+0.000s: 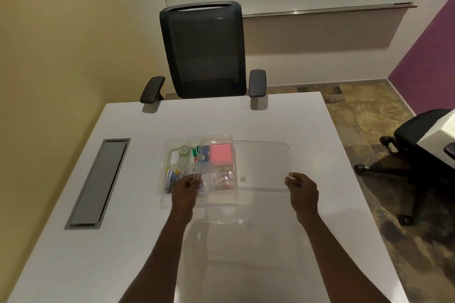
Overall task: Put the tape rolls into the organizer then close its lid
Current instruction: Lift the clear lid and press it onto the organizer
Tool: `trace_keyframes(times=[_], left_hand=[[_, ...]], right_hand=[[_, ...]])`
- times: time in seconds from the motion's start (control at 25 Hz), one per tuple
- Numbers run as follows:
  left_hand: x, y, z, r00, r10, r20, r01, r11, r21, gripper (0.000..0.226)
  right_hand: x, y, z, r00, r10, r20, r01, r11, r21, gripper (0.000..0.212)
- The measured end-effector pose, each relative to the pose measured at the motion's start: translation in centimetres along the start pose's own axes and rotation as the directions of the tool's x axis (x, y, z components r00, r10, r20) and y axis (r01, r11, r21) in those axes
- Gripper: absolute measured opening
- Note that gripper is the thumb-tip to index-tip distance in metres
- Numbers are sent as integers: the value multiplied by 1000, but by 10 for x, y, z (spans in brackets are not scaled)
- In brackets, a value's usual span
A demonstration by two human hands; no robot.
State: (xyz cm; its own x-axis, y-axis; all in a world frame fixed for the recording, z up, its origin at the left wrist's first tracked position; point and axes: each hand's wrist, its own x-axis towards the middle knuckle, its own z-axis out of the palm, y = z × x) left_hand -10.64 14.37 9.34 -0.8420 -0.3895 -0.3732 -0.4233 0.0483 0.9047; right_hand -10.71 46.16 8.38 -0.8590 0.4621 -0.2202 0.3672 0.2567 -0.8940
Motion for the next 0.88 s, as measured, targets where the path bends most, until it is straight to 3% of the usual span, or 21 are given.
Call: trace_keyframes(times=[0.16,0.52,0.76,0.88], left_hand=[[21,24,-64,997,73,-15,-73,997,-1,13],[74,65,-171,982,187,-17,-187,982,28,20],[93,70,-191,999,17,52,-11,994,-110,58],[98,66,-191,994,-23,110,44,979,-199,67]], right_hand=[[-28,-37,39,998,2,62,-6,998,68,10],[-60,-102,116,985,-144,90,119,964,240,25],[-67,-119,134,989,-127,74,94,933,347,20],[-62,-124,135,987,-128,97,82,922,378,20]])
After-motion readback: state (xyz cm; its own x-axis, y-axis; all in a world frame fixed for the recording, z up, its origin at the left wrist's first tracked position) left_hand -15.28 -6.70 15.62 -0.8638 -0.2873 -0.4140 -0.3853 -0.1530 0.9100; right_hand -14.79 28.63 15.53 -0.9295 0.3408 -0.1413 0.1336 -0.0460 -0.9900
